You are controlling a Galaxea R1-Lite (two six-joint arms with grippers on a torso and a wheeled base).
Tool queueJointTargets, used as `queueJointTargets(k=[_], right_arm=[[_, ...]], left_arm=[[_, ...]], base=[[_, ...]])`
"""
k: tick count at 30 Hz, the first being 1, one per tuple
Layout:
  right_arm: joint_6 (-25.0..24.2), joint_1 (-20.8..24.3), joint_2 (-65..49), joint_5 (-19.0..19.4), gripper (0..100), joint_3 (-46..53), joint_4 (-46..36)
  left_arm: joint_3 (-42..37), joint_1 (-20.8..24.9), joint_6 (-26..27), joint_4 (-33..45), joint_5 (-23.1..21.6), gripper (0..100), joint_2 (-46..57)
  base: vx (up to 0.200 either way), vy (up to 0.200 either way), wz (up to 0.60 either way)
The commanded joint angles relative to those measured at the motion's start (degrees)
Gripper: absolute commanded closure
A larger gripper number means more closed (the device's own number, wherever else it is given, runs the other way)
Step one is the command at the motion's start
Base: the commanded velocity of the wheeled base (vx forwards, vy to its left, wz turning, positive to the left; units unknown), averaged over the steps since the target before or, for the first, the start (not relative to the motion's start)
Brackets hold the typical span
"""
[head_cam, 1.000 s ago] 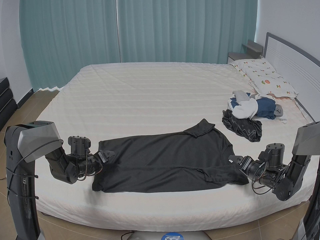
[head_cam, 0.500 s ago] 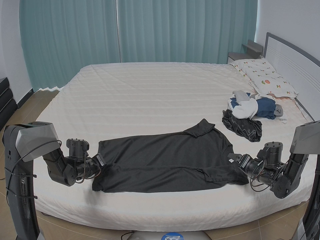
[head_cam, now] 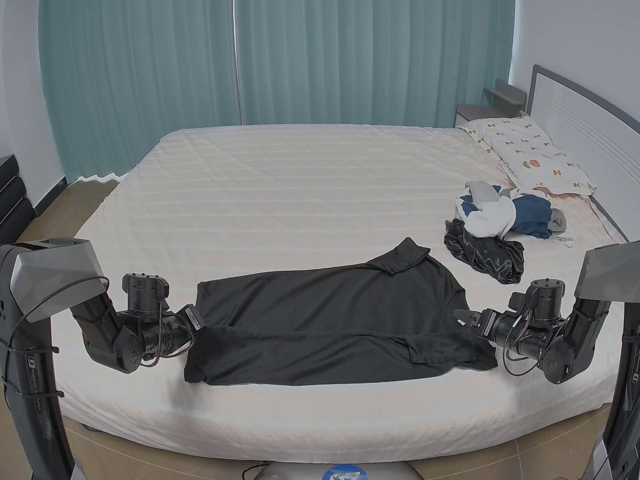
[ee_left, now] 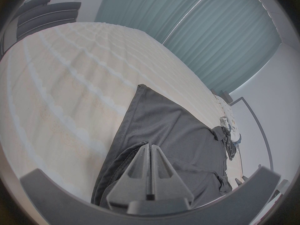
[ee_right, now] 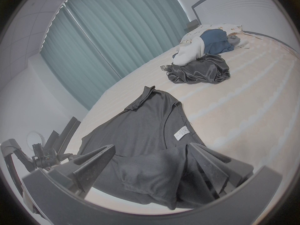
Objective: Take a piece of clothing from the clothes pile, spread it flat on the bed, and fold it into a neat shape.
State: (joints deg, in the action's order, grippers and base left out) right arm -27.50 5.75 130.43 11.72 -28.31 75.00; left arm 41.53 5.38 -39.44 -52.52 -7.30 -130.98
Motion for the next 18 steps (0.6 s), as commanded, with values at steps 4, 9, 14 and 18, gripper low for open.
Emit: queueJointTargets(k=[4,9,14,18], right_arm=[[2.72,-1.36,4.66,1.91,0,-9.13,-8.29],[2.89,-1.36,6.24,6.57,0,-11.86,-10.13],[5.00,-1.62,8.97,7.09,0,-14.58,-10.22],[7.38,-2.77,10.29,7.44,0,-15.81,-11.54]], left_arm=[[-1.46,0.07,-0.11,0.31,0.18,100,3.01],[-1.63,0.07,-0.20,0.66,0.18,100,4.33],[-2.33,0.07,-0.03,0.66,0.18,100,4.68],[-2.42,0.07,-0.11,0.66,0.18,100,4.76]], base=[[0.000,0.000,0.00],[0.000,0.000,0.00],[0.000,0.000,0.00],[0.000,0.000,0.00]])
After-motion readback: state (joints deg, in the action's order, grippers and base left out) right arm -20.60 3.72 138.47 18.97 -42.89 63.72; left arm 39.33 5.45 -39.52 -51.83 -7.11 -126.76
